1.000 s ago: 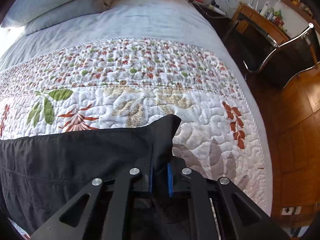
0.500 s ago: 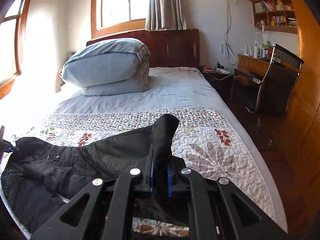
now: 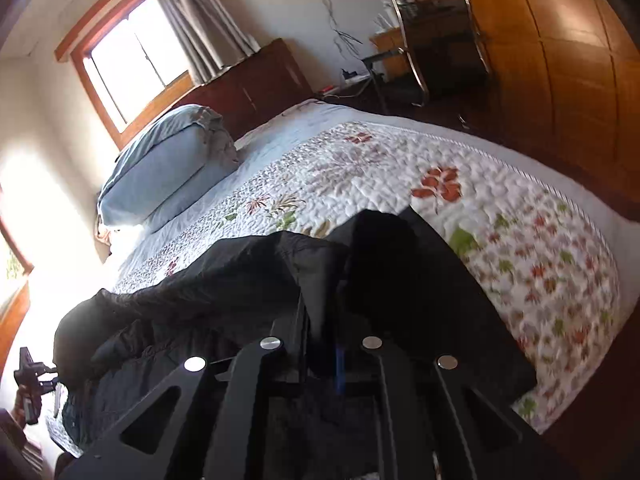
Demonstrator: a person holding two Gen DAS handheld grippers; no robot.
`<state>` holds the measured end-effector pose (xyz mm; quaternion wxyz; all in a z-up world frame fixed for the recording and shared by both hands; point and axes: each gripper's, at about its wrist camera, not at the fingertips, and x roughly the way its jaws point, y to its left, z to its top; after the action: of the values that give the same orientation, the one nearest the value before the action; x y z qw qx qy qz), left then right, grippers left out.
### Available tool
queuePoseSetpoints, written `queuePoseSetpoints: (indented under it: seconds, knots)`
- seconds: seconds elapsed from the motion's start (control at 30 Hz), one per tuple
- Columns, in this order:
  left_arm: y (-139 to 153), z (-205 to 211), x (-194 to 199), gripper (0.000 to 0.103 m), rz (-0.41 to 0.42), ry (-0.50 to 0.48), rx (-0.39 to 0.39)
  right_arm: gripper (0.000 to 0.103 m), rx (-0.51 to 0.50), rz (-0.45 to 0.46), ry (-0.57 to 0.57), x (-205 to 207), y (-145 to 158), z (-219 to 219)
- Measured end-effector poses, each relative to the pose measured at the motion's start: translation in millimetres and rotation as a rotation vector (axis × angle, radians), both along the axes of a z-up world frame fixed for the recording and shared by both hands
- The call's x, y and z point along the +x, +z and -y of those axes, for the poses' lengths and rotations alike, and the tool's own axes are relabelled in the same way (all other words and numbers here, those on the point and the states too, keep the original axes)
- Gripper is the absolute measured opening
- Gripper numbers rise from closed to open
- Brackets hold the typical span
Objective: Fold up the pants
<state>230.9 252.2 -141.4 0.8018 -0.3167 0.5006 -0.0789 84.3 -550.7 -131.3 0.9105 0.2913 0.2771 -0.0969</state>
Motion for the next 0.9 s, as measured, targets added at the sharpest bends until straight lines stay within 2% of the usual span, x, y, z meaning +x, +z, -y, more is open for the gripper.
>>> queuePoseSetpoints:
  seconds: [0.13,0.3,0.37,0.47,0.5,0.57,0.63,0.67,0.7,0.73,0.8,0.9]
  knots:
    - [2,-7,-33,0.032,0.036,-0.012,-0.027,0.009,0.071,-0.03,-0.064,-10,-19,13]
    - [-3,-17,-74,0.034,0.084,-0.044,-0.045,0.01,0.072,-0.122,-0.094,-9,-32,21]
    - [-8,-19,-87,0.035,0.088,-0.055,-0.04,0.022,0.069,-0.155,-0.115,-11,-31,23]
    - [-20,-23,-98,0.038,0.079,-0.067,-0.038,0.058,0.011,-0.226,-0.173,-18,-20,19]
    - [-22,-23,-101,0.039,0.078,-0.07,-0.031,0.059,-0.033,-0.25,-0.189,-20,-12,13]
    - [-25,-21,-105,0.04,0.078,-0.075,-0.004,0.059,-0.192,-0.299,-0.222,-21,10,-14]
    - [-26,-21,-109,0.041,0.081,-0.081,0.015,0.059,-0.344,-0.281,-0.146,-13,36,-60]
    - [-27,-21,-110,0.041,0.081,-0.079,0.018,0.062,-0.4,-0.261,-0.104,-8,46,-85]
    - [-27,-20,-110,0.042,0.083,-0.078,0.021,0.074,-0.472,-0.24,-0.043,-1,56,-115]
    - [-27,-19,-111,0.042,0.086,-0.079,0.029,0.077,-0.563,-0.211,0.031,7,65,-152]
    - [-24,-19,-110,0.043,0.092,-0.08,0.037,0.077,-0.631,-0.151,0.211,22,72,-218]
    - [-23,-20,-113,0.043,0.096,-0.081,0.036,0.076,-0.754,-0.054,0.465,39,65,-326]
